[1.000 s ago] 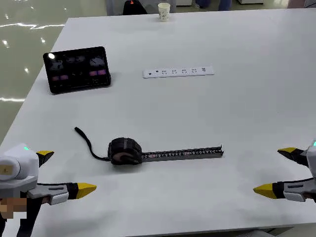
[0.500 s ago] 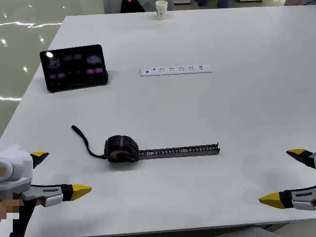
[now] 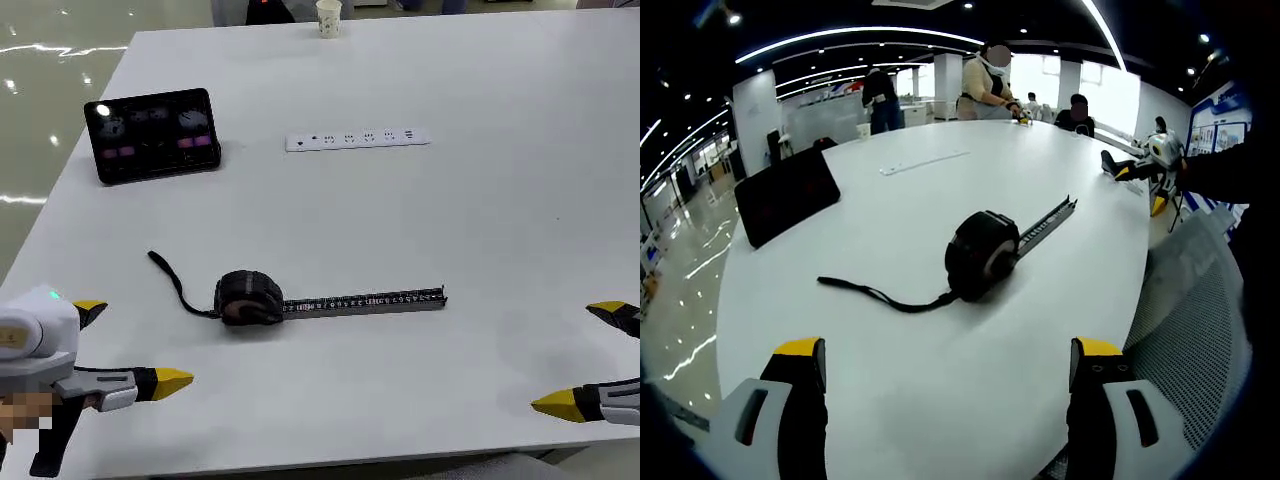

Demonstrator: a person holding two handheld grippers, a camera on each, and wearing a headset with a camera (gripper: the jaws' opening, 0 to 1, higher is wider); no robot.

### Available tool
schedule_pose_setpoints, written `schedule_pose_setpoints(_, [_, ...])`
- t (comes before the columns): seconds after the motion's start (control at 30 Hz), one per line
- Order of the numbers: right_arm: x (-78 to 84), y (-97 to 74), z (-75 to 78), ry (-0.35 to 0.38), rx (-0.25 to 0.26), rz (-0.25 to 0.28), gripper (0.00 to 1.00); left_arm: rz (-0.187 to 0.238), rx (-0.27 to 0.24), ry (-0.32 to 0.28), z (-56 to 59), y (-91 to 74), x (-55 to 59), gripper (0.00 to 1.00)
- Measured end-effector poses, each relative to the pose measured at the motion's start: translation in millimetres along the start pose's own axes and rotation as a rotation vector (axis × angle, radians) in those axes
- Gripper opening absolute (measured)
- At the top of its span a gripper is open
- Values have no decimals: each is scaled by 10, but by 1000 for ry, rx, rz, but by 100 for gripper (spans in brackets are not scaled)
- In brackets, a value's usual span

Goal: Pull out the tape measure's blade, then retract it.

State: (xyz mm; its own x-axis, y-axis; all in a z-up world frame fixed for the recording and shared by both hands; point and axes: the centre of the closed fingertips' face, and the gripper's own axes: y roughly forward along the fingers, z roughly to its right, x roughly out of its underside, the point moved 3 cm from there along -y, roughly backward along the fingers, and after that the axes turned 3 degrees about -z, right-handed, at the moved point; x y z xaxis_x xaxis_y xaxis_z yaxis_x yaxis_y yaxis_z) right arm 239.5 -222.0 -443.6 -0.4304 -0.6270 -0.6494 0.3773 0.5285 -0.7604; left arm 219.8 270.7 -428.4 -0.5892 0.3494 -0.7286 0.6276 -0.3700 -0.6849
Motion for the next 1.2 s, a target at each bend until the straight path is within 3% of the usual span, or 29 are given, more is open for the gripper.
schedule_pose_setpoints(0.4, [4,15,-18,-25,5,-16,99,3,1,-48,35,29,-64,99])
schedule_pose_setpoints(0.63, [-75,34,23,-24,3,-22,99,44,-11,-74,149,81,-245,99])
schedule_pose_setpoints(0.8, [-151,83,12,-42,-18,-32,99,59,-109,-212,134,149,-377,99])
schedule_pose_setpoints(0.83, [-161,94,9,-46,-21,-36,99,65,-107,-227,151,163,-402,99])
schedule_pose_setpoints(0.9, [-201,121,5,-66,-27,-38,99,118,-101,-268,198,197,-502,99])
schedule_pose_setpoints(1.07, [-302,195,-8,-124,-56,-55,99,111,-120,-237,326,315,-590,99])
schedule_pose_setpoints(1.2, [-381,254,-11,-247,-91,-64,99,106,-134,-223,418,450,-638,97])
